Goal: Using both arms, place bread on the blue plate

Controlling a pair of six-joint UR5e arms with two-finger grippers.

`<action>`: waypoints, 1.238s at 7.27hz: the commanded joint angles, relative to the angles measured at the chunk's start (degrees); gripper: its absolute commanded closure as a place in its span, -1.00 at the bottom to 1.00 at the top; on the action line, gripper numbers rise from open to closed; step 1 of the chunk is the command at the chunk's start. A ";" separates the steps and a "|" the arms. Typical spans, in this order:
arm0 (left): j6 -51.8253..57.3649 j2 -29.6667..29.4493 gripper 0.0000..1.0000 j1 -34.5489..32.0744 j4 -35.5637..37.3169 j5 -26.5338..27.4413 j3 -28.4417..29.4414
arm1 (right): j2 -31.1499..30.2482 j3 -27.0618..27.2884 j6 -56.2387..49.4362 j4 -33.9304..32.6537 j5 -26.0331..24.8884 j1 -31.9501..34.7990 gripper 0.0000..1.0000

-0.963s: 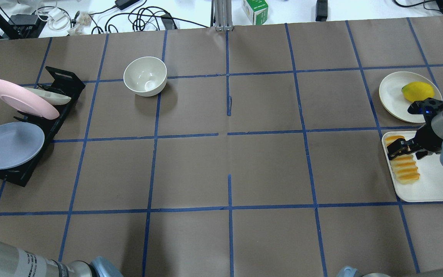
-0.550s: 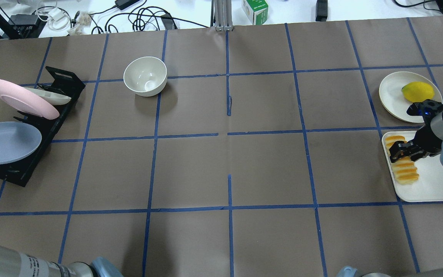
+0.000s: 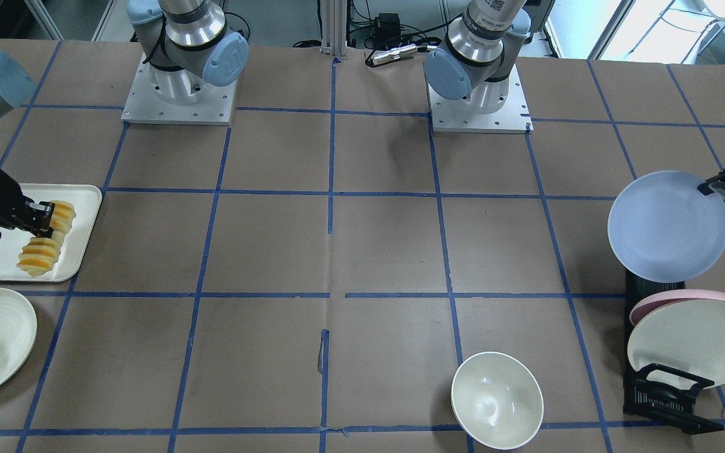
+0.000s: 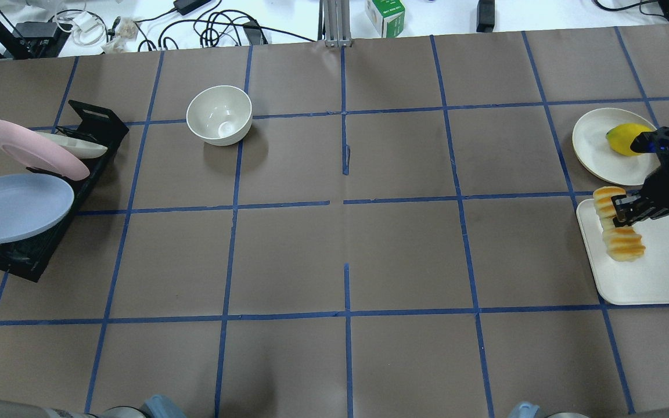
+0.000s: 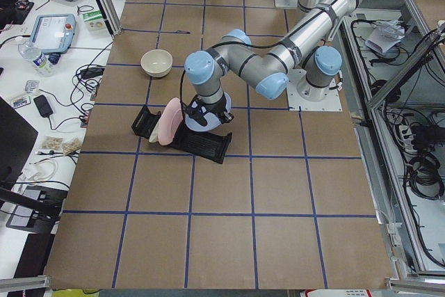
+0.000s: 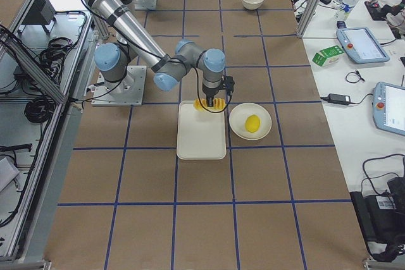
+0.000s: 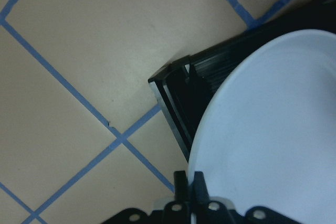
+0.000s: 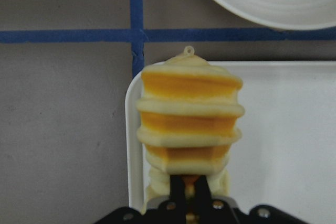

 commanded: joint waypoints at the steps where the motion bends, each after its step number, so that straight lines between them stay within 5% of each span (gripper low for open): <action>1: -3.13 5.03 1.00 -7.96 -7.03 -8.29 -0.83 | 0.00 -11.06 0.33 11.89 0.01 1.17 1.00; 3: -4.11 6.10 1.00 -22.70 -4.77 -14.07 -0.83 | 0.26 -21.96 2.16 22.18 -0.78 6.51 1.00; 5: -7.16 3.48 1.00 -37.12 6.45 -18.23 -2.66 | -0.08 -25.52 10.66 28.27 -0.79 10.91 1.00; 8: -15.44 -2.67 1.00 -47.64 45.14 -18.86 -21.51 | -2.19 -25.53 19.72 28.21 -1.14 19.00 1.00; 9: -15.62 -4.26 1.00 -47.65 50.57 -19.03 -25.40 | -2.28 -25.53 20.71 28.21 -0.79 20.24 1.00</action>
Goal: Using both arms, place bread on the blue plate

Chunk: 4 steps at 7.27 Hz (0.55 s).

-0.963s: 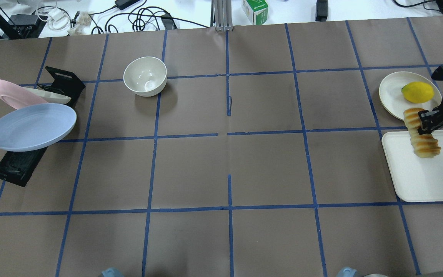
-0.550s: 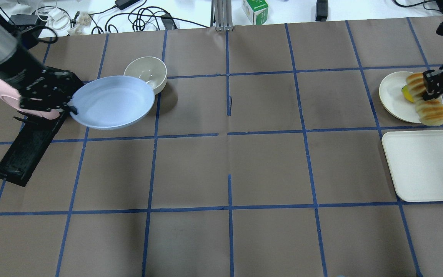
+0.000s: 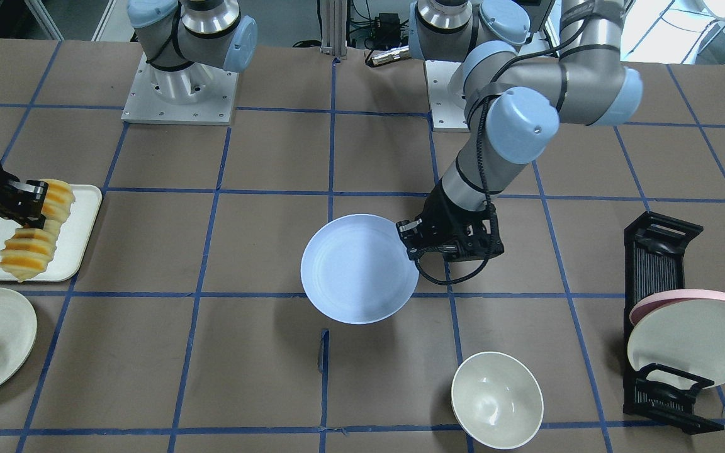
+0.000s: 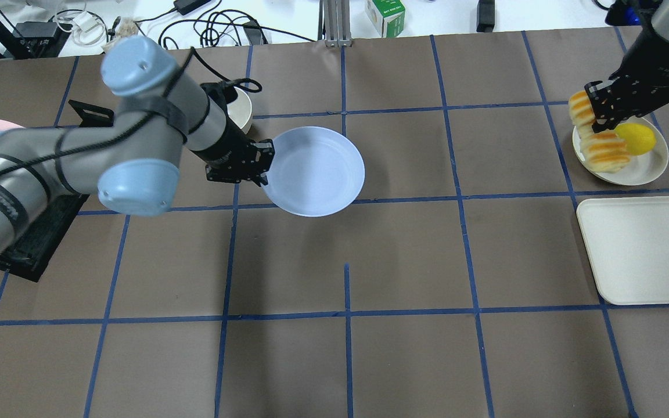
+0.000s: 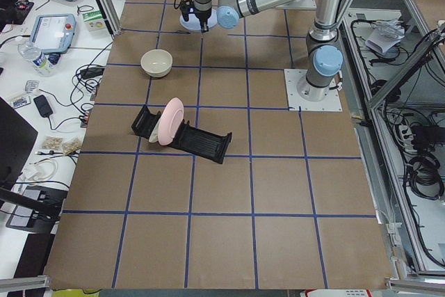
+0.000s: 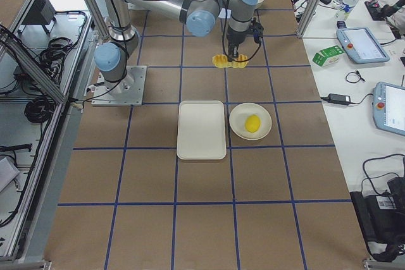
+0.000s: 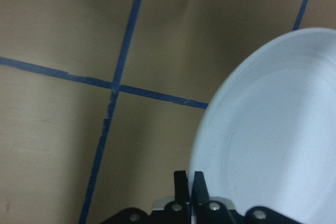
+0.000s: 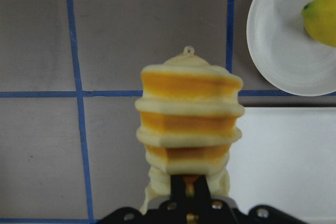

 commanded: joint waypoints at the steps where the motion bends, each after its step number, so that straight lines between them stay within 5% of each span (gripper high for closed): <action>1: -2.16 -3.63 1.00 -1.22 10.96 -2.67 -6.44 | -0.45 -0.02 2.98 -0.01 1.64 2.78 1.00; 3: -3.49 -6.36 1.00 -1.22 14.65 -4.45 -6.36 | 0.68 0.76 7.26 -2.29 3.76 8.55 1.00; 4: -2.01 -6.45 -0.73 -1.22 14.92 -4.11 -5.74 | 1.91 0.86 11.47 -2.30 3.67 11.19 1.00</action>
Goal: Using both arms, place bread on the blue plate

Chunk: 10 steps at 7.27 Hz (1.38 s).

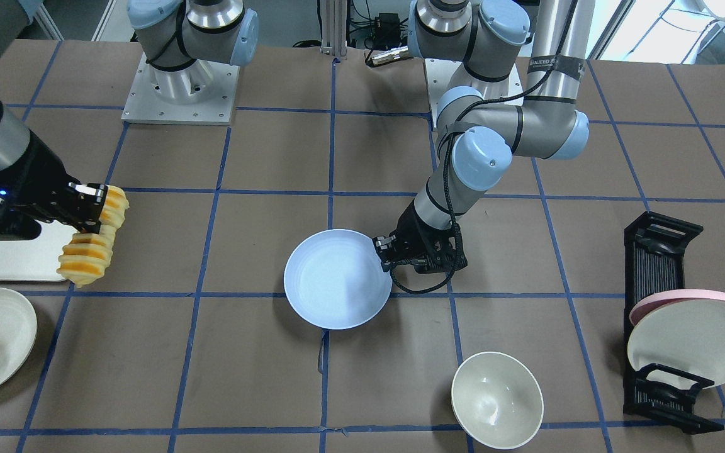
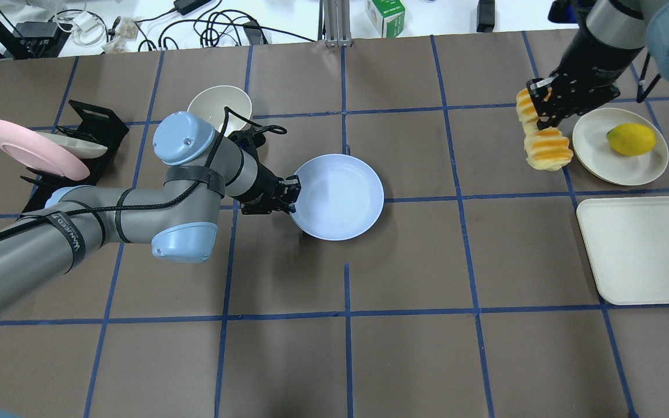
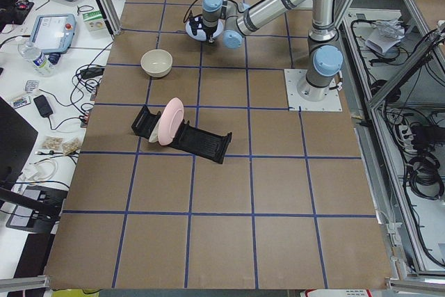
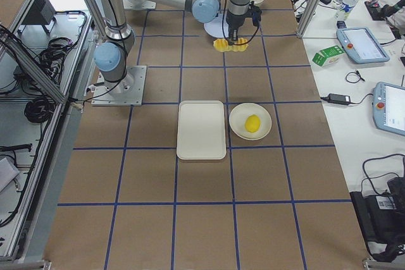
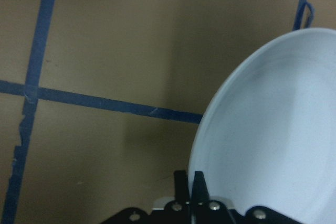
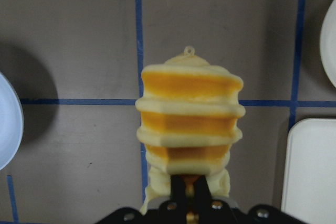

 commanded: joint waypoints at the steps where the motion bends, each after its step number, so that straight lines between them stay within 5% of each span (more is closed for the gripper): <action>1: 0.96 1.00 -1.00 0.06 0.35 1.08 2.21 | 1.66 0.69 5.90 -0.44 0.64 5.48 1.00; 2: 1.91 1.98 -1.00 0.85 -2.18 4.57 5.53 | 2.54 2.26 6.87 -2.71 3.52 6.63 1.00; 5: 6.31 5.06 -1.00 0.94 -40.49 13.02 27.20 | 7.80 5.62 18.78 -16.05 4.16 15.20 1.00; 6: 6.32 6.54 -1.00 0.59 -48.01 15.48 29.79 | 10.78 5.62 24.75 -23.05 3.99 18.91 1.00; 10: 8.25 10.42 -1.00 1.29 -48.70 16.82 30.08 | 18.60 5.62 36.57 -29.08 4.07 28.78 1.00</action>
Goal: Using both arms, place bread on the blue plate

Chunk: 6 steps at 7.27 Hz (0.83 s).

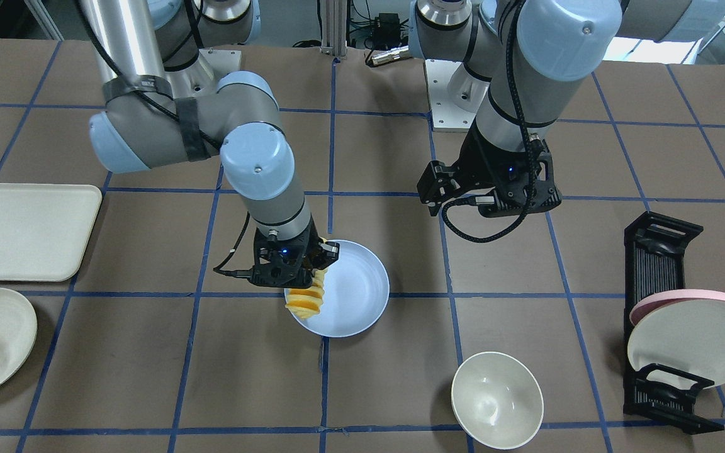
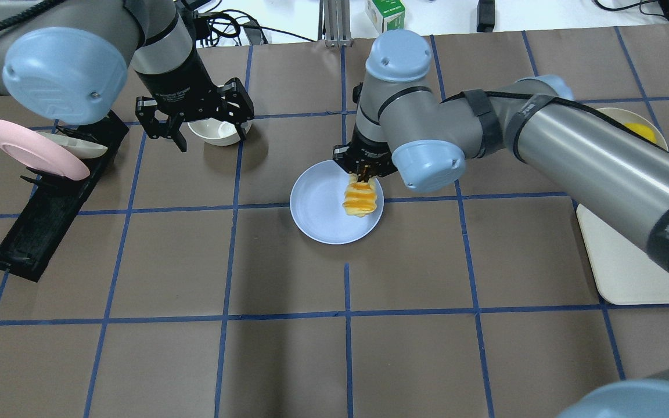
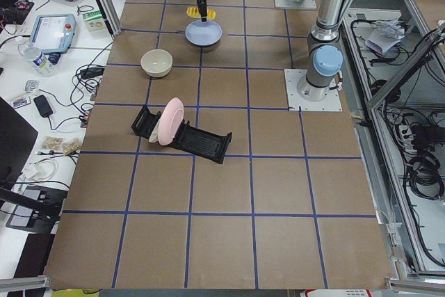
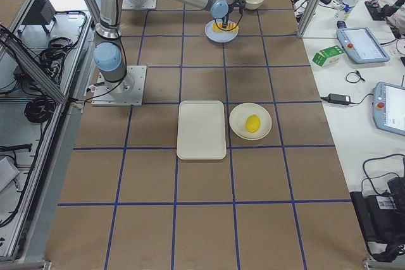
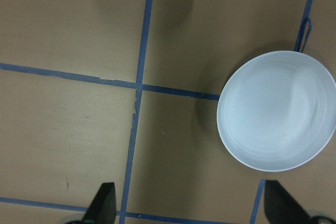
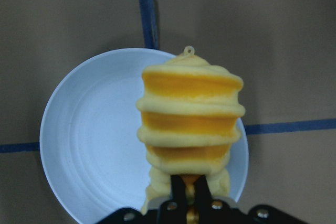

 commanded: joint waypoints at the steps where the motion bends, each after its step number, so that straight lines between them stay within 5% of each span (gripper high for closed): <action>1: 1.43 0.92 -1.00 0.29 0.30 1.22 0.51 | 3.52 0.13 3.66 -3.38 0.17 2.33 1.00; 2: 1.35 1.19 -1.00 0.21 0.21 1.06 0.34 | 3.87 0.30 5.33 -3.13 0.17 2.42 0.34; 3: 1.35 1.10 -1.00 0.38 -0.05 0.97 0.34 | 4.49 0.39 5.69 -3.39 0.09 2.34 -0.99; 6: 1.35 1.10 -1.00 0.73 0.12 1.15 0.43 | 2.75 -2.40 3.60 -1.56 -0.09 0.94 -1.00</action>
